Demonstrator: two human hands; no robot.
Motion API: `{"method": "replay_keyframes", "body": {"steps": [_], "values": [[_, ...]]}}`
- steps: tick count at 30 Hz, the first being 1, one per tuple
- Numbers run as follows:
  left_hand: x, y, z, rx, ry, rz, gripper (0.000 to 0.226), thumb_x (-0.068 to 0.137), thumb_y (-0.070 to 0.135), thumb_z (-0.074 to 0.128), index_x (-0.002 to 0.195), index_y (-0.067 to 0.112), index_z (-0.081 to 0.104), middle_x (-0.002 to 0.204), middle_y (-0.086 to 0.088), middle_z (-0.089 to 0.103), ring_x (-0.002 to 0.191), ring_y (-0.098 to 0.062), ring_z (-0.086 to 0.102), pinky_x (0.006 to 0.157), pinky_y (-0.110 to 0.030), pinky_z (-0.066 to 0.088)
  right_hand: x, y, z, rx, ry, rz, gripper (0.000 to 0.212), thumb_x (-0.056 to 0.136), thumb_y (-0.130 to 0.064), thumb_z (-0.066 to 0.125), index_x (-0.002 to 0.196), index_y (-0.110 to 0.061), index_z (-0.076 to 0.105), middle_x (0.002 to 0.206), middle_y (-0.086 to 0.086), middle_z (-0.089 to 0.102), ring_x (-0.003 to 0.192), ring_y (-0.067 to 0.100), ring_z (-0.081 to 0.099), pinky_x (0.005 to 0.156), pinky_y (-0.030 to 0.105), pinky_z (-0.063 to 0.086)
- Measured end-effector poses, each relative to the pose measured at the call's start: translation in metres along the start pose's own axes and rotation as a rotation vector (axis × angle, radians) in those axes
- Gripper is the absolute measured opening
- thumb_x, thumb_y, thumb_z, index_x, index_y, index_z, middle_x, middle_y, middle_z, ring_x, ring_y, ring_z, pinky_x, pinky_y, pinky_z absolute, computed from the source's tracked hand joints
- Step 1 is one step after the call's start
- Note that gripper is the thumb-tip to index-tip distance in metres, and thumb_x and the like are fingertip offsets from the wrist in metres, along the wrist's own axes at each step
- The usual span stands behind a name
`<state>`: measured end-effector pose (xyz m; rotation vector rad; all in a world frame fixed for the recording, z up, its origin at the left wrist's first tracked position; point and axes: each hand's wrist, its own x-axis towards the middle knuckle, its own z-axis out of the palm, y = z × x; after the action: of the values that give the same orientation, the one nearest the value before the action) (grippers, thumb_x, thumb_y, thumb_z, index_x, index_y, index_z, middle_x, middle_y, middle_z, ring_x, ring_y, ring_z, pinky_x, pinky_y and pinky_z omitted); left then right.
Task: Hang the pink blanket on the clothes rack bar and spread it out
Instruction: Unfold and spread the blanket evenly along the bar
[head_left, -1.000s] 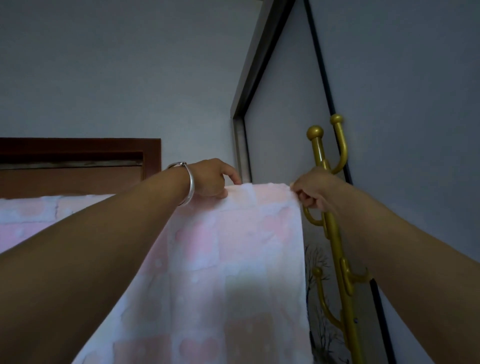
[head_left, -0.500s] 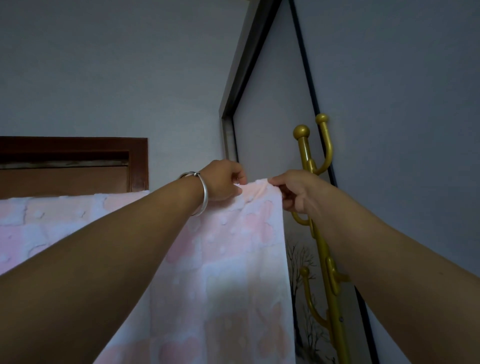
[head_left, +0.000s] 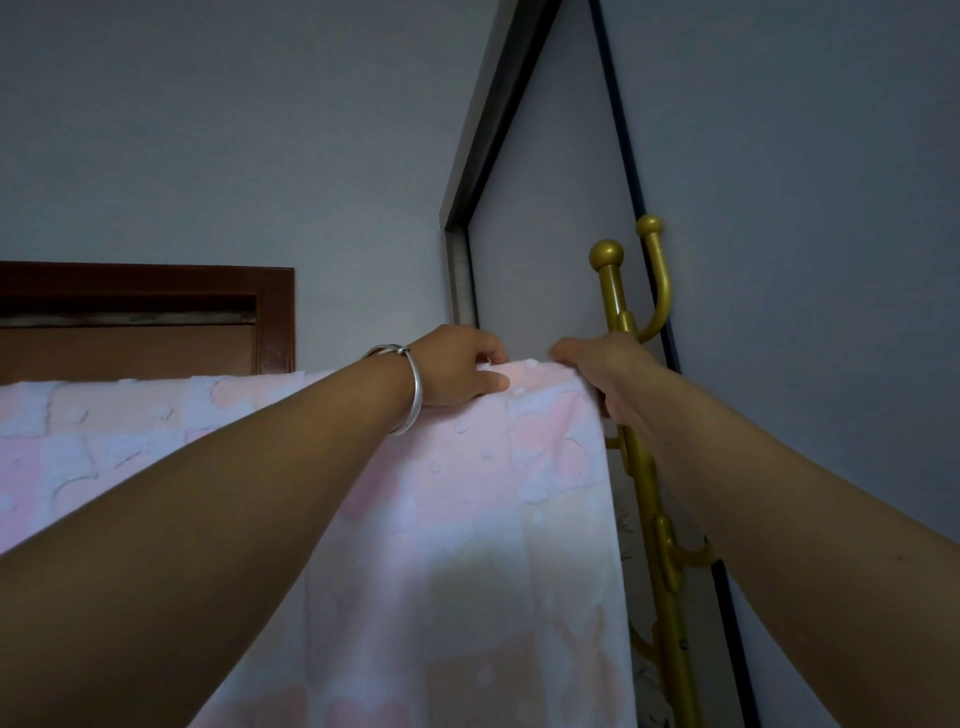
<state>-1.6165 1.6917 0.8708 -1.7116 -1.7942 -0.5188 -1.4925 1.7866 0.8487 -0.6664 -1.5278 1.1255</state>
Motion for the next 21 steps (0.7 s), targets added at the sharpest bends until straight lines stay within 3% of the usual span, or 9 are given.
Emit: {"method": "replay_keyframes", "body": {"steps": [2, 5, 7, 11, 13, 15, 17, 21], "values": [[0.004, 0.004, 0.002, 0.039, 0.000, 0.005, 0.034, 0.087, 0.028, 0.060, 0.118, 0.013, 0.060, 0.122, -0.007, 0.063, 0.110, -0.022, 0.055, 0.083, -0.021, 0.037, 0.006, 0.002, -0.001, 0.006, 0.033, -0.040, 0.022, 0.083, -0.013, 0.063, 0.097, 0.002, 0.056, 0.076, 0.012, 0.058, 0.066, 0.023, 0.058, 0.059, 0.032, 0.053], [0.009, 0.010, 0.006, 0.070, 0.020, 0.011, 0.037, 0.087, 0.032, 0.059, 0.119, 0.012, 0.059, 0.121, -0.011, 0.064, 0.112, -0.027, 0.054, 0.088, -0.026, 0.041, 0.016, 0.003, -0.005, 0.256, 0.119, -0.038, 0.039, 0.085, -0.008, 0.059, 0.121, 0.003, 0.050, 0.089, 0.014, 0.057, 0.082, 0.027, 0.059, 0.076, 0.037, 0.055], [0.012, 0.013, 0.010, 0.099, 0.022, 0.016, 0.040, 0.088, 0.037, 0.055, 0.119, 0.011, 0.057, 0.119, -0.013, 0.063, 0.112, -0.029, 0.053, 0.084, -0.028, 0.041, 0.017, 0.008, -0.008, 0.390, 0.159, 0.011, 0.035, 0.085, -0.008, 0.056, 0.119, 0.000, 0.053, 0.094, 0.013, 0.057, 0.084, 0.027, 0.058, 0.083, 0.041, 0.056], [0.013, 0.014, 0.017, 0.139, 0.010, 0.009, 0.043, 0.090, 0.042, 0.050, 0.118, 0.011, 0.056, 0.117, -0.015, 0.064, 0.109, -0.030, 0.053, 0.079, -0.028, 0.038, 0.016, 0.014, -0.010, 0.392, 0.143, 0.013, 0.021, 0.084, -0.010, 0.054, 0.104, -0.005, 0.056, 0.075, 0.008, 0.054, 0.063, 0.021, 0.054, 0.067, 0.036, 0.053], [0.013, 0.013, 0.018, 0.171, 0.017, -0.008, 0.042, 0.090, 0.045, 0.047, 0.113, 0.012, 0.058, 0.114, -0.017, 0.064, 0.106, -0.032, 0.055, 0.076, -0.029, 0.038, 0.020, 0.013, -0.012, 0.363, 0.172, -0.011, 0.028, 0.084, -0.014, 0.055, 0.110, -0.002, 0.057, 0.080, 0.008, 0.055, 0.070, 0.022, 0.055, 0.070, 0.036, 0.053], [0.013, 0.011, 0.019, 0.221, 0.014, -0.038, 0.045, 0.088, 0.049, 0.048, 0.114, 0.013, 0.056, 0.116, -0.017, 0.062, 0.105, -0.034, 0.056, 0.075, -0.030, 0.038, 0.020, 0.015, -0.011, 0.109, 0.240, -0.071, 0.035, 0.088, -0.017, 0.054, 0.118, 0.001, 0.055, 0.092, 0.010, 0.056, 0.078, 0.023, 0.055, 0.063, 0.032, 0.051], [0.010, 0.009, 0.020, 0.252, 0.009, -0.068, 0.050, 0.085, 0.051, 0.052, 0.119, 0.014, 0.053, 0.121, -0.016, 0.060, 0.109, -0.034, 0.055, 0.079, -0.033, 0.042, 0.015, 0.020, -0.006, -0.356, 0.317, -0.202, 0.032, 0.092, -0.018, 0.049, 0.116, 0.003, 0.056, 0.101, 0.015, 0.061, 0.082, 0.026, 0.058, 0.058, 0.029, 0.045], [0.000, 0.006, 0.019, 0.291, 0.030, -0.068, 0.052, 0.084, 0.049, 0.054, 0.122, 0.014, 0.050, 0.126, -0.013, 0.058, 0.114, -0.032, 0.054, 0.090, -0.038, 0.044, -0.003, 0.023, 0.003, -0.957, 0.455, -0.570, 0.021, 0.089, 0.001, 0.043, 0.103, 0.001, 0.058, 0.104, 0.021, 0.065, 0.097, 0.036, 0.059, 0.064, 0.033, 0.040]]}}
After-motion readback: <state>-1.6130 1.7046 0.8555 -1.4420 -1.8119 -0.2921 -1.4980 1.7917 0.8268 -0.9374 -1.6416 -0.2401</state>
